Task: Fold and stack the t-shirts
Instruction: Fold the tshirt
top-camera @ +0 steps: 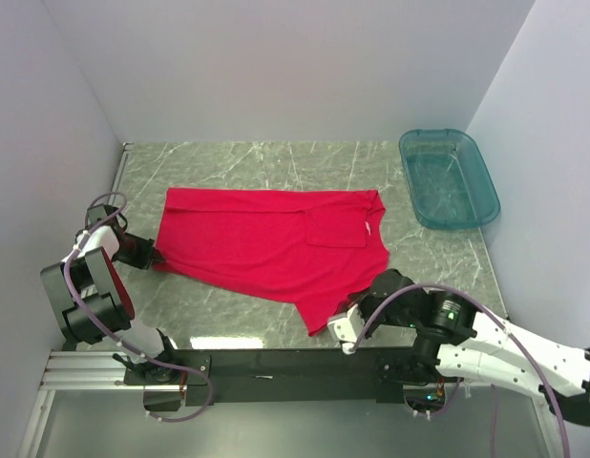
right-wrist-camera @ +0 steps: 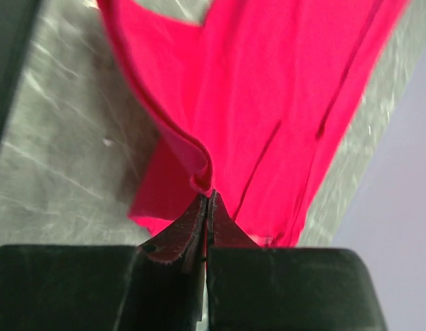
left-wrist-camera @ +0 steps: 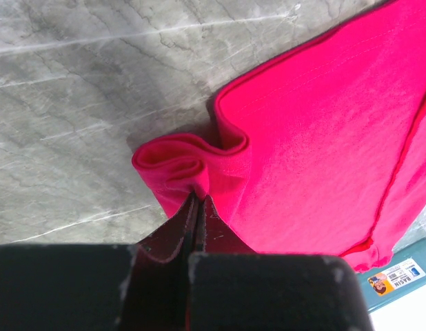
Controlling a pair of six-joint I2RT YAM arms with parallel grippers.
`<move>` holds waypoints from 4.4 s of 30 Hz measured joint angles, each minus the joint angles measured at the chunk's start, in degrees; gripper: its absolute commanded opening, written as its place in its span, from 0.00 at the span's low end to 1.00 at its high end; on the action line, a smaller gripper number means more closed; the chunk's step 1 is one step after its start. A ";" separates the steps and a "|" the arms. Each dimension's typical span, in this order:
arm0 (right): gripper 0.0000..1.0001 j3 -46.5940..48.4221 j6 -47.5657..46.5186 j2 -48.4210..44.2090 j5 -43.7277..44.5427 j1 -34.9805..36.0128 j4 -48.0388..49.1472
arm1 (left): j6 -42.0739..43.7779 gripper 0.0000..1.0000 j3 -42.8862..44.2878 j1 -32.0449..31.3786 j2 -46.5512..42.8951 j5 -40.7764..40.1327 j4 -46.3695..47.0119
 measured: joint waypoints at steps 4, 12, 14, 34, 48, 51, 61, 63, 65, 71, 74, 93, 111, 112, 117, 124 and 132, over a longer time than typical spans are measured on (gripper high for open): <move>0.00 -4.02 0.90 -4.37 1.01 -3.72 2.23 | -0.04 0.00 0.26 0.00 0.26 0.00 -0.46; 0.00 -7.06 -4.76 -4.70 -7.61 -3.15 -2.19 | -0.02 0.00 1.97 0.00 0.55 0.00 -1.68; 0.00 -10.43 -6.60 -4.66 -3.82 -2.43 -0.42 | -0.04 0.00 1.99 0.00 0.55 0.00 -1.81; 0.00 -10.54 -3.87 -2.93 19.17 -2.12 25.51 | -0.17 0.00 1.99 0.00 0.66 0.22 -1.88; 0.00 -7.15 2.10 6.69 21.29 1.92 25.92 | -0.02 0.00 1.99 0.00 0.87 1.22 -1.60; 0.00 -7.34 2.10 6.19 21.92 1.44 26.62 | -0.04 0.00 1.99 0.00 0.96 1.81 -1.55; 0.00 -7.02 3.65 0.28 21.70 -6.25 28.35 | -0.44 0.00 3.08 0.00 0.04 4.26 -2.16; 0.00 -7.02 4.04 -0.24 21.46 -7.32 28.35 | -0.96 0.00 3.69 0.00 -0.85 4.66 -2.36; 0.00 -7.02 4.42 -0.70 21.33 -8.33 28.39 | -1.31 0.00 4.37 0.00 -1.79 4.83 -2.58; 0.00 -7.02 5.33 -1.27 21.22 -10.45 28.83 | -2.84 0.00 5.66 0.00 -5.05 4.85 -3.13; 0.00 -7.02 5.38 -1.36 21.24 -11.15 29.24 | -4.20 0.00 5.66 0.02 -6.78 4.48 -3.48; 0.00 -5.44 5.57 -1.73 21.79 -13.55 30.97 | -7.08 0.00 3.08 0.07 -13.77 1.99 -6.32; 0.00 -4.85 5.62 -2.47 21.90 -14.58 31.01 | -12.81 0.00 -10.78 0.17 -26.43 -3.06 -9.62; 0.00 -4.87 5.62 -2.78 21.88 -14.71 30.91 | -12.98 0.00 -10.78 0.26 -26.49 -3.52 -9.62; 0.00 -4.87 5.62 -4.15 21.70 -15.02 30.80 | -13.33 0.01 -10.73 0.79 -26.58 -5.09 -9.75; 0.00 -4.87 6.05 -5.18 19.63 -15.39 27.63 | -13.68 0.00 -9.81 1.70 -27.12 -5.16 -9.90; 0.00 -7.26 6.23 -5.49 17.35 -15.41 25.55 | -13.49 0.00 -6.51 1.79 -25.07 -4.24 -9.84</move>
